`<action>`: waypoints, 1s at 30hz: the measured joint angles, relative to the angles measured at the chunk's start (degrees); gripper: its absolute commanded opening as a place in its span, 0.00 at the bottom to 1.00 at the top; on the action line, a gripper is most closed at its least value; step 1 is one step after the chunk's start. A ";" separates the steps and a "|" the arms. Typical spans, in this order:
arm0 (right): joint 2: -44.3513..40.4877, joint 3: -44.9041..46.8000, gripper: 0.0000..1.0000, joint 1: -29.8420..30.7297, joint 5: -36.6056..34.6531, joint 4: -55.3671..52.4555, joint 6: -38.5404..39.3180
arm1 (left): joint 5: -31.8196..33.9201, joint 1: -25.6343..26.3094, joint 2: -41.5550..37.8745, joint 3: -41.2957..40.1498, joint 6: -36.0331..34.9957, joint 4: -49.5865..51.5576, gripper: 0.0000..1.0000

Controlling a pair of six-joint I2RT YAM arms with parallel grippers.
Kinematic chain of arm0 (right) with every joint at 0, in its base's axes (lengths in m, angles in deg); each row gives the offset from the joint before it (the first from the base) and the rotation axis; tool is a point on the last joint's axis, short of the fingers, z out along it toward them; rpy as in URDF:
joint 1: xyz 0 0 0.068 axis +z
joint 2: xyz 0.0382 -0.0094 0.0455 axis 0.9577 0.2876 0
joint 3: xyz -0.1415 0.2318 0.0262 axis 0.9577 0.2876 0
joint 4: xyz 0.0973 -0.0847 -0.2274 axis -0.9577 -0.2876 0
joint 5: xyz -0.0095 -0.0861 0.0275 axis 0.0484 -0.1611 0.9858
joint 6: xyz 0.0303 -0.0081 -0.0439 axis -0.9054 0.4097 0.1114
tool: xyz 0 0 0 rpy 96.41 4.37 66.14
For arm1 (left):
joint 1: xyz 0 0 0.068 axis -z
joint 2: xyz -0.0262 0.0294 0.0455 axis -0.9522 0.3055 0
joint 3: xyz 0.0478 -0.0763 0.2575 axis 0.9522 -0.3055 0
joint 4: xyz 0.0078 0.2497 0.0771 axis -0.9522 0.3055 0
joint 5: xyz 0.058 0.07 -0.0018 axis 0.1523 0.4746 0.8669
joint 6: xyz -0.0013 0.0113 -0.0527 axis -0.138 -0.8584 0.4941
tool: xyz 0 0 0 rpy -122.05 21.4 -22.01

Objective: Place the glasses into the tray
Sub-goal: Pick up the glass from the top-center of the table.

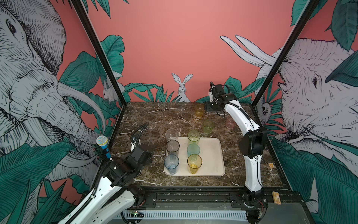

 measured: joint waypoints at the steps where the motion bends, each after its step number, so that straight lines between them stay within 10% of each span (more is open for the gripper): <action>1: 1.31 -1.66 0.69 -0.02 0.11 -0.46 -0.09 | 0.20 0.00 -0.74 -0.15 0.04 0.02 0.83; 30: 15.98 -10.93 0.66 -1.22 -0.81 1.05 -10.67 | 1.14 0.00 -9.11 -3.50 -1.16 -2.36 0.99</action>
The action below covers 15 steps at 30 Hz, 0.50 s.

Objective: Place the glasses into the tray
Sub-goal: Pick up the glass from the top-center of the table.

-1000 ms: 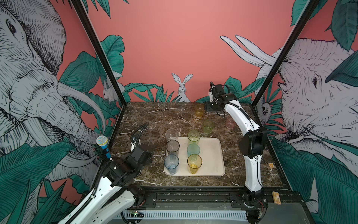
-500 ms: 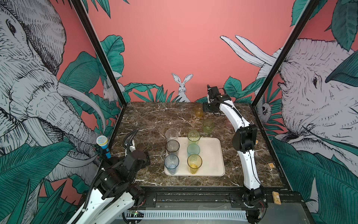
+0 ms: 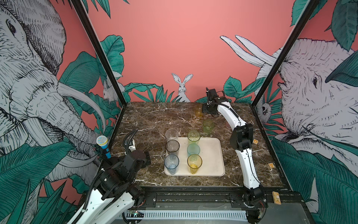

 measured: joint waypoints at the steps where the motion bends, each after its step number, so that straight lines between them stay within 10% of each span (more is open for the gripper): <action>1: 0.37 -0.48 0.65 -0.04 0.37 0.37 -0.55 | 0.00 0.00 -0.11 0.00 -0.02 0.00 1.00; 15: 5.01 -5.07 0.57 -0.59 3.93 4.57 -5.35 | 0.02 0.00 -0.63 0.00 -0.11 -0.02 0.99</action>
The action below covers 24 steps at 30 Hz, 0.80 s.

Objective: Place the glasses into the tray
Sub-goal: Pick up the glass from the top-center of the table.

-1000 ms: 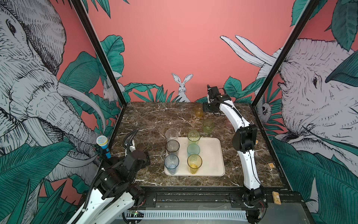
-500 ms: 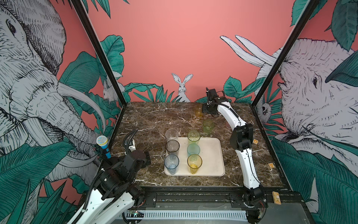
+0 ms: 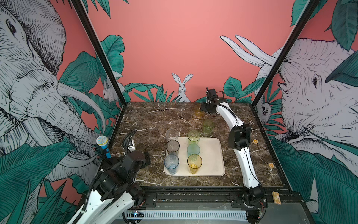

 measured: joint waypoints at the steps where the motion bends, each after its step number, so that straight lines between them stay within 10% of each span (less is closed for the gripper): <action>1: 0.26 -0.31 0.56 0.00 0.07 0.22 -0.09 | 0.00 0.00 -0.02 0.00 0.00 -0.02 1.00; 24: 1.73 -0.72 0.26 -0.87 3.69 1.99 -1.60 | -0.37 0.00 -2.16 0.00 0.28 0.15 0.99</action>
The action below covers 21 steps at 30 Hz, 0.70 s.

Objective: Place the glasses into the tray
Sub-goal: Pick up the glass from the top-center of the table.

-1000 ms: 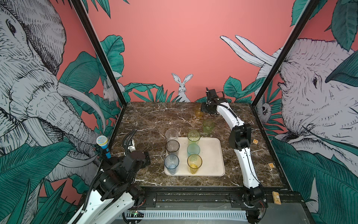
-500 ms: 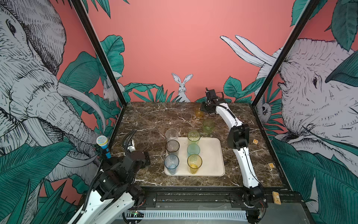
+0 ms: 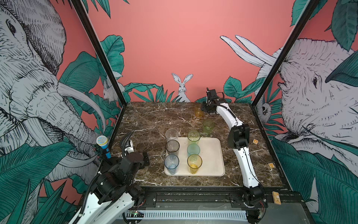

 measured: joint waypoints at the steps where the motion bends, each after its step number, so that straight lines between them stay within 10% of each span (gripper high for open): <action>1: 0.04 0.00 0.26 -0.07 0.15 -0.02 0.02 | -0.02 0.00 0.00 0.00 0.07 0.00 0.99; 21: 0.15 0.20 0.14 -0.68 0.96 -0.70 -0.17 | -0.96 0.00 -0.39 0.00 0.33 0.04 0.99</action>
